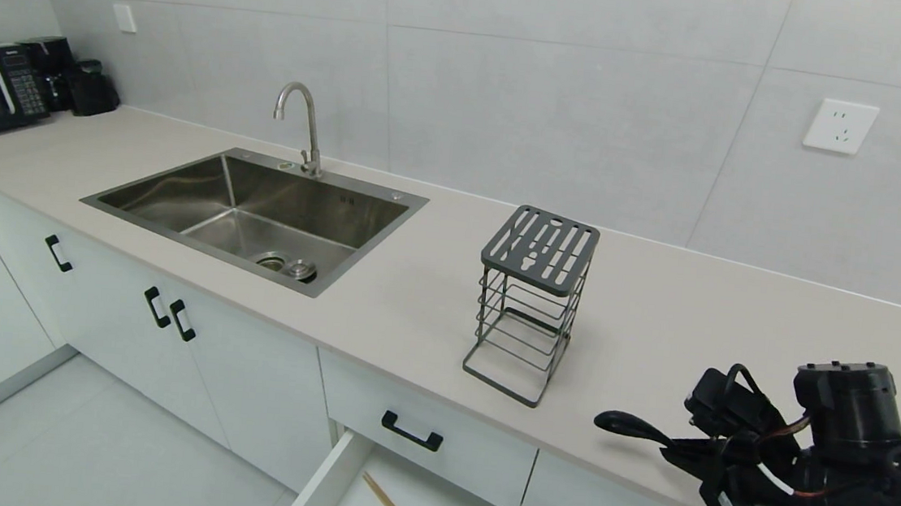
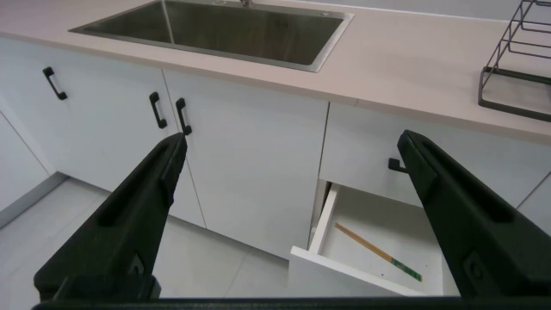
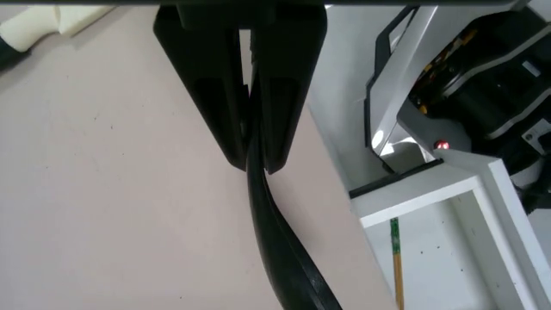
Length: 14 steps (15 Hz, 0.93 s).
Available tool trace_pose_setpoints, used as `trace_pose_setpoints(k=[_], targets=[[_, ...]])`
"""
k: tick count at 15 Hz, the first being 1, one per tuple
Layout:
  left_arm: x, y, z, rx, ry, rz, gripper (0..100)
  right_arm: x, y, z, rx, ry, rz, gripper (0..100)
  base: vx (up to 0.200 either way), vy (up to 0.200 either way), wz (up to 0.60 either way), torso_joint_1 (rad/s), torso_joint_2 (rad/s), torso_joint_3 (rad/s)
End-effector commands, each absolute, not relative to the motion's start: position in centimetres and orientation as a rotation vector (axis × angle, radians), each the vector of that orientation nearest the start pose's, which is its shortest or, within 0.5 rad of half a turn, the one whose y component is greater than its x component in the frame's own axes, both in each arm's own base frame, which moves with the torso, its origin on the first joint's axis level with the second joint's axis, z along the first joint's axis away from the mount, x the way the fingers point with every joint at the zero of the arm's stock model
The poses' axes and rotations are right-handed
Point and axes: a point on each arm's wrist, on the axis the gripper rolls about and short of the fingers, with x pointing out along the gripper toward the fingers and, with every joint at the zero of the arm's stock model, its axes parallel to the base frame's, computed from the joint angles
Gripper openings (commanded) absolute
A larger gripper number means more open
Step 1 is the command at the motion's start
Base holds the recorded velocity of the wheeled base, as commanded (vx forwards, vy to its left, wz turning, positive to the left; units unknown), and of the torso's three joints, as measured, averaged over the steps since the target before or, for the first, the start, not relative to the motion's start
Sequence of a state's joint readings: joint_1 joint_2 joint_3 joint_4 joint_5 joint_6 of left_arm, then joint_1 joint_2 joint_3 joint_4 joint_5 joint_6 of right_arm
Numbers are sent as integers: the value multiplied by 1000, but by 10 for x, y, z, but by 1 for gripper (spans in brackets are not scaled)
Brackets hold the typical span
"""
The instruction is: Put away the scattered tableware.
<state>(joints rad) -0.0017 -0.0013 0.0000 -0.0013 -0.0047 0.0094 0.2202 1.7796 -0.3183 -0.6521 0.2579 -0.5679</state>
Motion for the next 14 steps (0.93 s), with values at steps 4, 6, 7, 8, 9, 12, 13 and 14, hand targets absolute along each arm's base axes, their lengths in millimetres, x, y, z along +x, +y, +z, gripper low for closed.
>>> trace_pose_setpoints(k=[4,6,7,8,9,12,13,14], targets=[[-23,0,76,9,-2,-6,100,210,71,61,-556,621,746,0,0,0,0,0,0,0],[-23,0,76,9,-2,-6,100,208,78,61,-565,616,777,0,0,0,0,0,0,0],[-23,0,76,9,-2,-6,100,208,78,60,-565,617,777,0,0,0,0,0,0,0],[-23,0,76,9,-2,-6,100,208,78,61,-565,616,777,0,0,0,0,0,0,0],[-23,0,76,9,-2,-6,100,208,78,61,-565,613,776,0,0,0,0,0,0,0],[-23,0,76,9,-2,-6,100,205,89,62,-577,595,817,0,0,0,0,0,0,0],[-23,0,76,9,-2,-6,100,203,96,62,-576,593,845,0,0,0,0,0,0,0],[-23,0,76,9,-2,-6,100,200,105,63,-566,586,875,0,0,0,0,0,0,0]])
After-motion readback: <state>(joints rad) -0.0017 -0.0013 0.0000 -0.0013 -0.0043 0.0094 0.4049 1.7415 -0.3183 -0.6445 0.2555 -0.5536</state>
